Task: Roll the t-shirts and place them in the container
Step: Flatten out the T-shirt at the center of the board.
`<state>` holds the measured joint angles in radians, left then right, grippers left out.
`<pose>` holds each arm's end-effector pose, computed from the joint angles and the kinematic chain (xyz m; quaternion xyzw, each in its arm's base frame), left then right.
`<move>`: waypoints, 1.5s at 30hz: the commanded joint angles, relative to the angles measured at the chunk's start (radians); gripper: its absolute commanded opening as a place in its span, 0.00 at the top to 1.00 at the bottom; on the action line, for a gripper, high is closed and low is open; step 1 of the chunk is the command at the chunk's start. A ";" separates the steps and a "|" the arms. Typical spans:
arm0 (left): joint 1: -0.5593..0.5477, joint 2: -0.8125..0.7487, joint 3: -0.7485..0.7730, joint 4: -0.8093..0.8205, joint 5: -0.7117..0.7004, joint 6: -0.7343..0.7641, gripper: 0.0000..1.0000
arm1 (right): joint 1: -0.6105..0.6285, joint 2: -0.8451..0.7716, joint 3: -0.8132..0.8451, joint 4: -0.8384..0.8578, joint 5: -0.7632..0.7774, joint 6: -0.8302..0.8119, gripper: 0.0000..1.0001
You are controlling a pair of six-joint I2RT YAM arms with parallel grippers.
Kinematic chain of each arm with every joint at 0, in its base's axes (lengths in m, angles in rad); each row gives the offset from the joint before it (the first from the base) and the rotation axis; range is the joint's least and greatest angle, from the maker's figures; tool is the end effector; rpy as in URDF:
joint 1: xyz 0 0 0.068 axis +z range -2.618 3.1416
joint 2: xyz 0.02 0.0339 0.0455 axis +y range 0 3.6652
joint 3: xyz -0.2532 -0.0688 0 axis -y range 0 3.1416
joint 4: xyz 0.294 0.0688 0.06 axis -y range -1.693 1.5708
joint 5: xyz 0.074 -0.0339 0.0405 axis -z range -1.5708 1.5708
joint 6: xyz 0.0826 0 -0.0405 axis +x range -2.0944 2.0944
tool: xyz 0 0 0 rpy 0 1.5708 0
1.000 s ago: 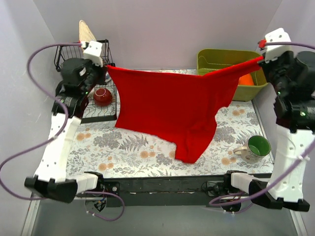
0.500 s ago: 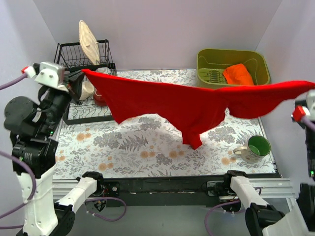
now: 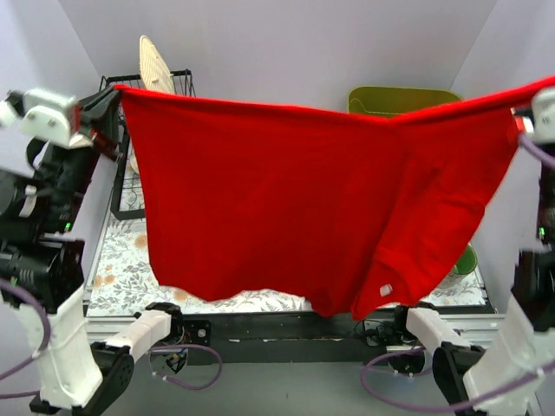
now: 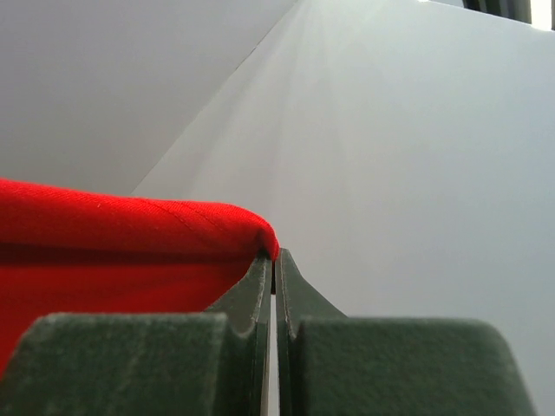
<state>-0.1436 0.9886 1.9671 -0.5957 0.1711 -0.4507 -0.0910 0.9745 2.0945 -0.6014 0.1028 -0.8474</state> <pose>0.1358 -0.0339 0.6604 -0.0153 0.5619 -0.2875 0.7755 0.0864 -0.0164 0.6912 -0.1439 0.4825 -0.4135 0.7586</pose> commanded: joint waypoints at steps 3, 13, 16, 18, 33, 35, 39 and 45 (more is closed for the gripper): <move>0.012 0.142 0.073 0.082 -0.102 0.090 1.00 | -0.007 0.101 -0.037 0.210 0.096 -0.078 0.99; 0.012 0.286 0.162 0.134 -0.104 0.127 1.00 | -0.007 0.099 -0.188 0.212 0.048 -0.053 0.99; 0.012 0.283 0.180 0.143 -0.139 0.141 1.00 | -0.007 0.110 -0.136 0.209 0.048 -0.056 0.99; 0.012 0.268 0.177 0.145 -0.140 0.149 1.00 | -0.006 0.095 -0.120 0.209 0.038 -0.055 0.99; 0.038 -0.051 -0.001 0.141 -0.159 0.113 1.00 | -0.007 -0.112 -0.018 0.051 0.006 0.039 0.99; 0.038 -0.061 0.013 0.155 -0.189 0.115 1.00 | -0.007 -0.109 0.051 0.046 0.017 0.048 0.99; 0.038 -0.044 0.076 0.226 -0.194 0.129 1.00 | -0.007 -0.094 0.131 0.072 0.015 0.048 0.99; 0.036 0.097 0.260 0.327 -0.173 0.159 1.00 | -0.009 -0.056 0.176 0.193 -0.008 0.054 0.99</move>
<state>-0.1184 0.9718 2.1448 -0.3733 0.0540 -0.3336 -0.0917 0.8623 2.2517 -0.5282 0.0597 -0.8059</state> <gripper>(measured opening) 0.022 0.031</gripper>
